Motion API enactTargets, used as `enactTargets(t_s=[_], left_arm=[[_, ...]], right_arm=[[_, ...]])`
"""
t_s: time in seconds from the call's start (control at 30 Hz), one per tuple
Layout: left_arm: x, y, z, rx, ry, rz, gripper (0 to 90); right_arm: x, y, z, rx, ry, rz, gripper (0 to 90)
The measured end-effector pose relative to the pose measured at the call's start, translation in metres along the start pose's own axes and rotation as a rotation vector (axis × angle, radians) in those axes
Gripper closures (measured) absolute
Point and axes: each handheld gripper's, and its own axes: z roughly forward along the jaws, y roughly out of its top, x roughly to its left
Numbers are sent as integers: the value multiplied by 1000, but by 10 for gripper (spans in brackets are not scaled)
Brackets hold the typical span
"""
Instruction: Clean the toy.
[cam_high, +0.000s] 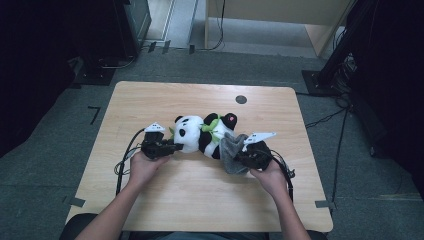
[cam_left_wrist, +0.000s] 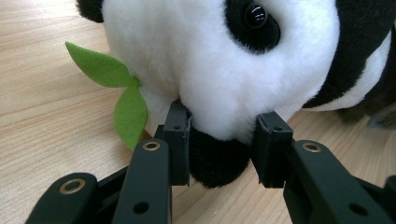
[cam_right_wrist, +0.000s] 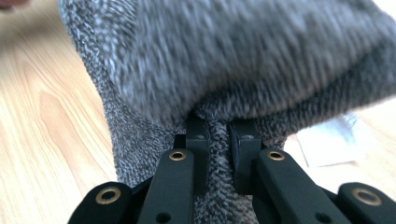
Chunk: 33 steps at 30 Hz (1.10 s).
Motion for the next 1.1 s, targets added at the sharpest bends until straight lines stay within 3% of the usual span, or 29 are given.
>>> enactTargets(t_s=[0.07, 0.17, 0.27, 0.37, 0.47, 0.63, 0.77, 0.83, 0.93, 1.03, 1.1], left_arm=[[0, 0, 0, -2, 0, 1, 638], [0, 2, -2, -3, -15, 1, 640], [-1, 4, -5, 1, -28, 9, 641], [0, 6, -9, 13, -47, 5, 651], [0, 9, -14, 25, -80, 6, 661], [-14, 10, -23, 53, -118, 40, 662], [-27, 1, -25, 50, -126, 93, 656], [-29, -6, -22, 29, -109, 130, 646], [-24, -7, -19, 27, -122, 106, 634], [-25, -8, -19, -3, -108, 163, 591], [-25, -10, -19, -38, -99, 175, 506]], right_arm=[[0, -2, 4, 26, -6, -11, 816], [-6, -2, 0, -2, -2, 25, 815], [-16, -1, -15, -82, -15, 82, 815], [-21, -1, -33, -183, -39, 110, 815], [-21, 3, -48, -280, -64, 101, 815], [-16, 18, -65, -370, -88, 62, 815], [-13, 32, -62, -379, -85, 41, 813], [-13, 38, -54, -361, -74, 30, 813], [-12, 46, -36, -313, -67, 10, 813], [-13, 53, -20, -260, -58, 7, 813], [-14, 57, -10, -210, -74, -14, 815]])
